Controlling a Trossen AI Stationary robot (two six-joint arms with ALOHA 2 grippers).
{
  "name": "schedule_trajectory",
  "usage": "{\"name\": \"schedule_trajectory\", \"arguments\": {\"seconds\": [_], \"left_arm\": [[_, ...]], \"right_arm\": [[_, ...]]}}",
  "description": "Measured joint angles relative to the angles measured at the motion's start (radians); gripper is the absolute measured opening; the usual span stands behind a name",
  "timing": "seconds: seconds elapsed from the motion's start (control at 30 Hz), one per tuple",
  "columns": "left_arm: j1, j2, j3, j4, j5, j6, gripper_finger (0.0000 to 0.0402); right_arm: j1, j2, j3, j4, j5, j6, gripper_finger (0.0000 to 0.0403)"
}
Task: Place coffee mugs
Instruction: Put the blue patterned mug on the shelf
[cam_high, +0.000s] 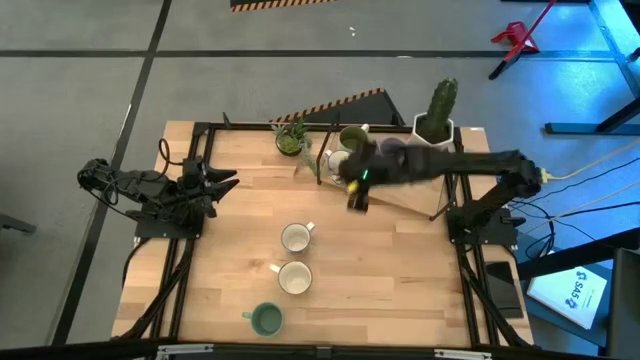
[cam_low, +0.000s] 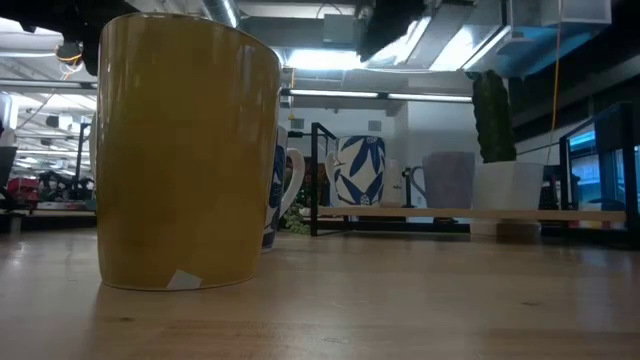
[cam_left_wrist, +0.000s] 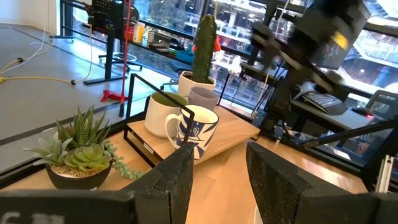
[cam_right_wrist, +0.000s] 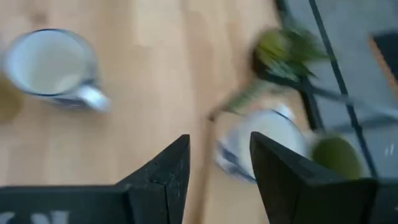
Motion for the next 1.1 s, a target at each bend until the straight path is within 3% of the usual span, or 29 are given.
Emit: {"name": "schedule_trajectory", "arguments": {"seconds": [0.17, 0.5, 0.63, 1.1], "left_arm": [[0.0, 0.0, 0.0, 0.0, 0.0, 0.0, 0.0142], [0.0, 0.0, 0.0, -0.008, 0.012, -0.007, 0.0142], [0.0, 0.0, 0.0, -0.015, 0.019, -0.007, 0.0142], [0.0, 0.0, 0.0, -0.022, 0.019, -0.01, 0.0142]], "right_arm": [[0.11, 0.14, -0.001, 0.172, 0.018, -0.08, 0.0154], [0.108, 0.322, -0.001, 0.458, -0.159, -0.134, 0.0154], [0.109, 0.364, -0.001, 0.48, -0.203, -0.134, 0.0154], [0.109, 0.425, 0.0, 0.435, -0.211, -0.119, 0.0154]]}}
